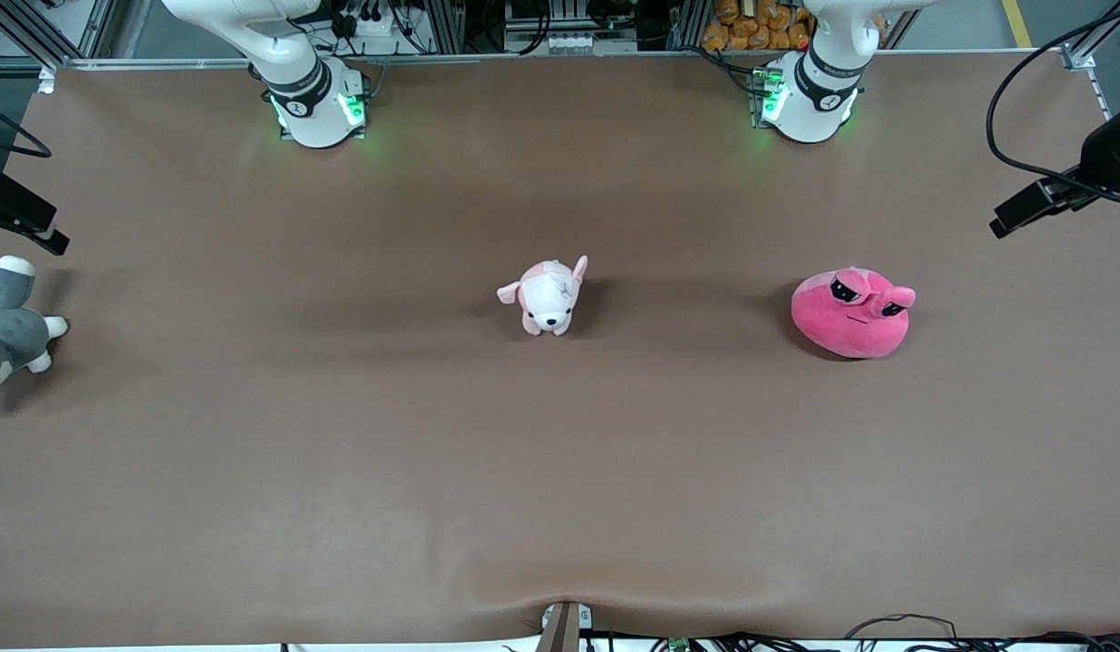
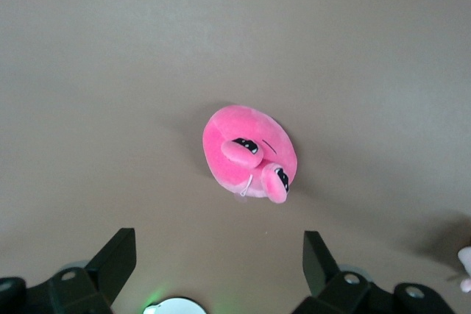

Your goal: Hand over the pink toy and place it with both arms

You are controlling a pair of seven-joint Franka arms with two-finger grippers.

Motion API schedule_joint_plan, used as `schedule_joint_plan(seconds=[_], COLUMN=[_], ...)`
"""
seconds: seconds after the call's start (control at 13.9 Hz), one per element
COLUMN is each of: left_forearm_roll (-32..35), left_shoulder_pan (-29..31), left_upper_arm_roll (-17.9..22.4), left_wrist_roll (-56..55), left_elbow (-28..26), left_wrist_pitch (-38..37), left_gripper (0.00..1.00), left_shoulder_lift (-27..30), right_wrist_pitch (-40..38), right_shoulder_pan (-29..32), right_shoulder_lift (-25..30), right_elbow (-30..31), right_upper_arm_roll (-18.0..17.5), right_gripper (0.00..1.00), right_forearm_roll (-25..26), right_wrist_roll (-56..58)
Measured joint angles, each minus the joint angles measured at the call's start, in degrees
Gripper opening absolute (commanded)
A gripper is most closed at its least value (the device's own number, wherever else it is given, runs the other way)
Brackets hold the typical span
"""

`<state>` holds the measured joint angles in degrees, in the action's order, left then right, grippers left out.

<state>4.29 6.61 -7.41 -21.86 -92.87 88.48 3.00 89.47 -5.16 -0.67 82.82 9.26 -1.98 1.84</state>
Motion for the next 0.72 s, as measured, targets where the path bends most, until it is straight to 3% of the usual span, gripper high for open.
schedule_joint_plan(seconds=[0.72], left_forearm_roll=[-0.01], left_shoulder_pan=[0.30], left_upper_arm_roll=[-0.01], left_wrist_roll=[-13.40], left_elbow=[-0.34], left_wrist_pitch=[2.19], left_gripper=[1.00], left_shoulder_lift=[-4.59], right_wrist_pitch=[-0.15], right_shoulder_pan=[0.01], right_shoulder_lift=[-1.02], right_elbow=[0.07], right_upper_arm_roll=[0.00], right_gripper=[1.00], right_forearm_roll=[0.00], right_wrist_roll=[0.00])
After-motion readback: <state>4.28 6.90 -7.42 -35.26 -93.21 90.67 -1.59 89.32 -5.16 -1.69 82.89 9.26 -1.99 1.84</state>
